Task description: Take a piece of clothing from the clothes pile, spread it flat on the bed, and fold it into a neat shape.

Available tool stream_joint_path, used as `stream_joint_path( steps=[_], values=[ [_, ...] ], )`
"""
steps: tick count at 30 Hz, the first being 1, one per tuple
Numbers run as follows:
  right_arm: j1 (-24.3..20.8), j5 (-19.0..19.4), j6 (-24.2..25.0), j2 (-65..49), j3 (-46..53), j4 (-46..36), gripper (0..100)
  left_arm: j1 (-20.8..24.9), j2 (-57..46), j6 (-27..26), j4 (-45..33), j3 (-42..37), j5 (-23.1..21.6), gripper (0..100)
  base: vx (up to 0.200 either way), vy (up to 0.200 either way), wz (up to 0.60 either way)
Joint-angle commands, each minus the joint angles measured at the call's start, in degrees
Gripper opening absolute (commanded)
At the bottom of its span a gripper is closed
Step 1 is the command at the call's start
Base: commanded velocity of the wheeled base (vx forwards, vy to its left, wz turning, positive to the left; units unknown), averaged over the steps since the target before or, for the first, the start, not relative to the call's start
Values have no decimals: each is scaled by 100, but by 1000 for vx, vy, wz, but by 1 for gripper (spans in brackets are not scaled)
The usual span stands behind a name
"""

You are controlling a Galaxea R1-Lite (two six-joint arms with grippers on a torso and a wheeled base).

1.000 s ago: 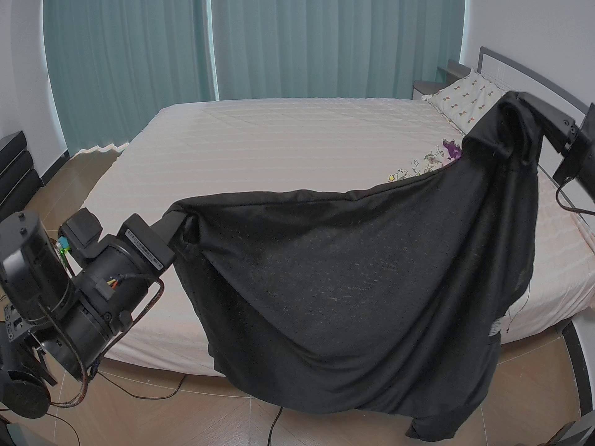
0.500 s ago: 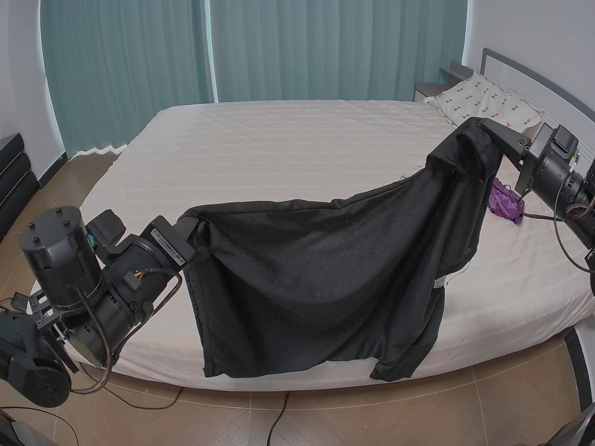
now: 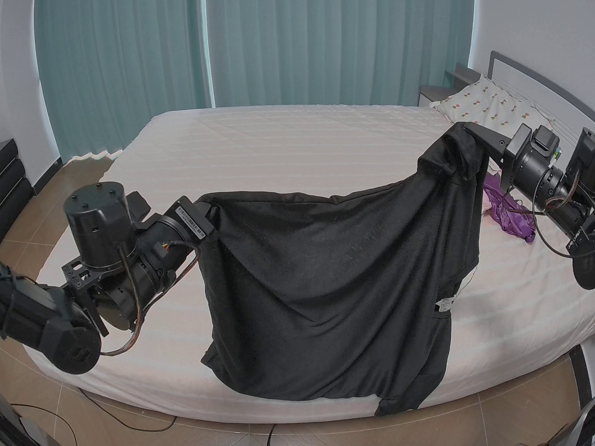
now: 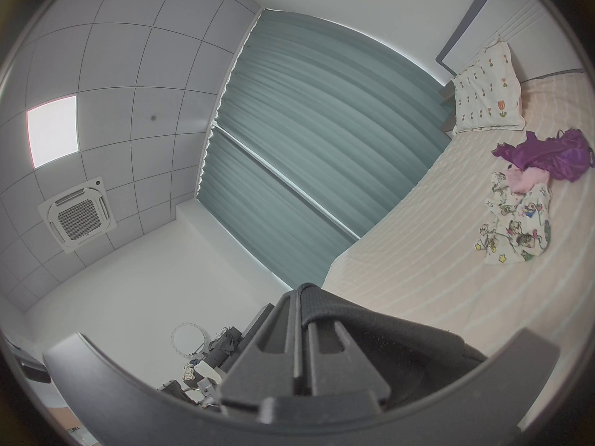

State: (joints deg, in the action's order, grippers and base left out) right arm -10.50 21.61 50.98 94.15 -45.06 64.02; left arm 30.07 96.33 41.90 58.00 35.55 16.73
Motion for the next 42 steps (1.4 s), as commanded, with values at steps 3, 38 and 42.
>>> stream_joint_path(
  steps=[3,38,42],
  values=[
    [13,1,0,754,-645,-13,0,-353,958,-15,-35,348,-64,0,200,0,0],
    [-67,-2232,-440,4226,-2956,-1718,100,-1294,3744,-112,-597,2369,173,100,51,0,0],
    [-67,-2276,-501,4235,-2877,-2254,100,-1329,3735,-208,-580,2255,182,100,0,0,0]
  ],
)
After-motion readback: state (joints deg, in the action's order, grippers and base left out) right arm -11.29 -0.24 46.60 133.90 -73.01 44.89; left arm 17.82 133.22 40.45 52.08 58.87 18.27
